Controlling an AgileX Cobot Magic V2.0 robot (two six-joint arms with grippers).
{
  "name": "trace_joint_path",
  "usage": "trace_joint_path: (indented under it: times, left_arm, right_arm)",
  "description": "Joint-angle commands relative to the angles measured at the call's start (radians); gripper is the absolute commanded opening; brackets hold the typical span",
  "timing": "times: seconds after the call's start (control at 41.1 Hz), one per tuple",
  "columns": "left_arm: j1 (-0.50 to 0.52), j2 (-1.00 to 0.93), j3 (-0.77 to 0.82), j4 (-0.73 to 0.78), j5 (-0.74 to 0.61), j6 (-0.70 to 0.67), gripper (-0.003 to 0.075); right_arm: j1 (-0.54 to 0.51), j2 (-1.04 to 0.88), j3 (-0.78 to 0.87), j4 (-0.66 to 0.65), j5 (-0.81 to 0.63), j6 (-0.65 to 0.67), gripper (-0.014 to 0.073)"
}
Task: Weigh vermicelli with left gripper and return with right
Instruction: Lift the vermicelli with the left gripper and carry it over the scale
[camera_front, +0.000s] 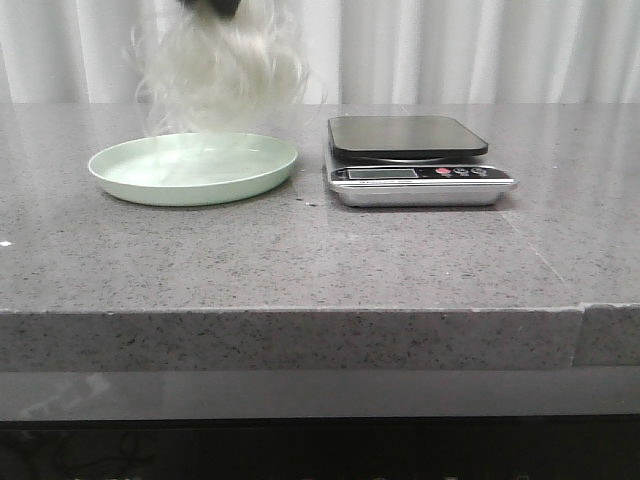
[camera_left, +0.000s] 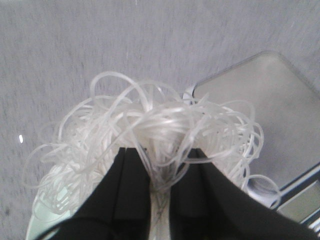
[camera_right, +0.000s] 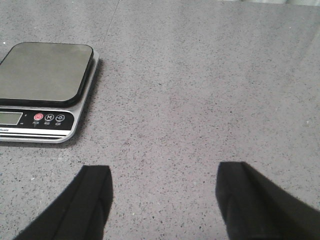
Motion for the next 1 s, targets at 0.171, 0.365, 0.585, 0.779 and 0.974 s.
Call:
trace_joint_path:
  times: [0.171, 0.365, 0.585, 0.779, 0.974]
  left_arm:
    - [-0.088, -0.047, -0.18, -0.005, -0.089, 0.001, 0.0146]
    - [-0.161, 0.031, -0.267, 0.005, -0.107, 0.001, 0.0146]
    - [-0.224, 0.159, -0.334, 0.007, -0.217, 0.001, 0.0147]
    - [-0.231, 0.263, -0.39, 0.01, -0.252, 0.001, 0.0149]
    - [-0.231, 0.32, -0.407, 0.01, -0.245, 0.001, 0.0273]
  right_arm:
    - [-0.008, 0.01, -0.027, -0.012, -0.084, 0.0, 0.0545]
    - [-0.008, 0.01, -0.027, -0.012, -0.084, 0.0, 0.0545]
    - [-0.008, 0.01, -0.027, -0.012, -0.084, 0.0, 0.0545]
    - [-0.008, 0.01, -0.027, -0.012, -0.084, 0.0, 0.0545]
    - [-0.008, 0.01, -0.027, -0.012, -0.084, 0.0, 0.0545]
